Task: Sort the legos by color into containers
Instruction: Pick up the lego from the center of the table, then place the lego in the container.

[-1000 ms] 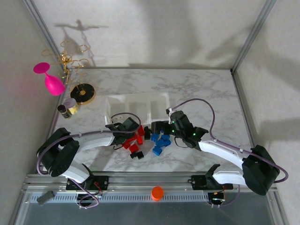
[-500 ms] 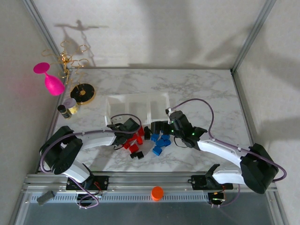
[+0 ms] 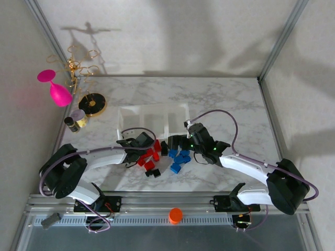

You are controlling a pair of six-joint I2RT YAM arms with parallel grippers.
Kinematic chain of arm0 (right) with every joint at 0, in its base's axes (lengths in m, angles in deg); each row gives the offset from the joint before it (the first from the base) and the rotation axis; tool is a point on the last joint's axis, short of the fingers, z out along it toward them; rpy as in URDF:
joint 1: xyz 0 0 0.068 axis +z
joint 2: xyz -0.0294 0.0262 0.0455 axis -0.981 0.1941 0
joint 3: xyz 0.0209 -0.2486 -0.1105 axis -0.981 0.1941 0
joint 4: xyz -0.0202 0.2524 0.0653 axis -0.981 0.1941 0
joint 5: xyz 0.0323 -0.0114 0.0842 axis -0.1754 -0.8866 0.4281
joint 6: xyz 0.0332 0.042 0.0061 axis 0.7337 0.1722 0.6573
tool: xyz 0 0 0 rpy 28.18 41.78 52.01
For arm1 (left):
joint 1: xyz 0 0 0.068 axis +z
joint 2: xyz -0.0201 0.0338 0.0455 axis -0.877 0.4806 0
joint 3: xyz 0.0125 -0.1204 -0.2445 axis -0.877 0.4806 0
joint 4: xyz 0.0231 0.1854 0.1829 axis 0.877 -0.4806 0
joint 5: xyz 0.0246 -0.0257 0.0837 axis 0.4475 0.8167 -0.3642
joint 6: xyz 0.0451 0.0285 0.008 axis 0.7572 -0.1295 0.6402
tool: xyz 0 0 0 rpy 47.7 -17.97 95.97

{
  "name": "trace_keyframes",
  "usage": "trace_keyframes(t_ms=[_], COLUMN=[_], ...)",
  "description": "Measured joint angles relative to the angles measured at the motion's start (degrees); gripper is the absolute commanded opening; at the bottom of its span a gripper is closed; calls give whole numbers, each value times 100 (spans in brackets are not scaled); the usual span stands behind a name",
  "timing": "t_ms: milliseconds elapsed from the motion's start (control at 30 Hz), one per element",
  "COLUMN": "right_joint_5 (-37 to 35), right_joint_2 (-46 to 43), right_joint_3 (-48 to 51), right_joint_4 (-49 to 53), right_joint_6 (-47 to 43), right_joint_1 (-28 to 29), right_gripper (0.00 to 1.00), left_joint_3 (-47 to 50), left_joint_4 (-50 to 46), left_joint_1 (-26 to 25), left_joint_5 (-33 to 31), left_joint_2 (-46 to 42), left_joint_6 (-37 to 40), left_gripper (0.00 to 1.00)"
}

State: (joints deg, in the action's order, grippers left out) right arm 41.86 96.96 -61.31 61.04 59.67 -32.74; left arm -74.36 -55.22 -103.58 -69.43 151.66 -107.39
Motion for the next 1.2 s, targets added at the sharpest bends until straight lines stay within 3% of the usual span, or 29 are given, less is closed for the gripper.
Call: trace_keyframes(t_ms=[367, 567, 733, 967, 1200], right_joint_5=[282, 284, 153, -4, -74], right_joint_2=[0, 0, 109, 118, 118], right_joint_3=[-269, -282, -356, -380, -380], right_joint_4=[-48, -302, -450, -549, -551], right_joint_6=[-409, -424, -402, -400, -400], right_joint_1=[74, 85, 85, 85, 85], right_gripper=[99, 99, 99, 99, 99], left_joint_3=[-70, -730, -1204, -1840, -2170], left_joint_4=[-774, -911, -511, -116, 127], left_joint_1=[20, 579, 1224, 1556, 1665], left_joint_5=[-114, -219, -76, 4, 37], left_joint_2=[-1198, -1239, -807, 369, 962], left_joint_6=[142, 597, 964, 1298, 1517], left_gripper=[56, 55, 55, 57, 72])
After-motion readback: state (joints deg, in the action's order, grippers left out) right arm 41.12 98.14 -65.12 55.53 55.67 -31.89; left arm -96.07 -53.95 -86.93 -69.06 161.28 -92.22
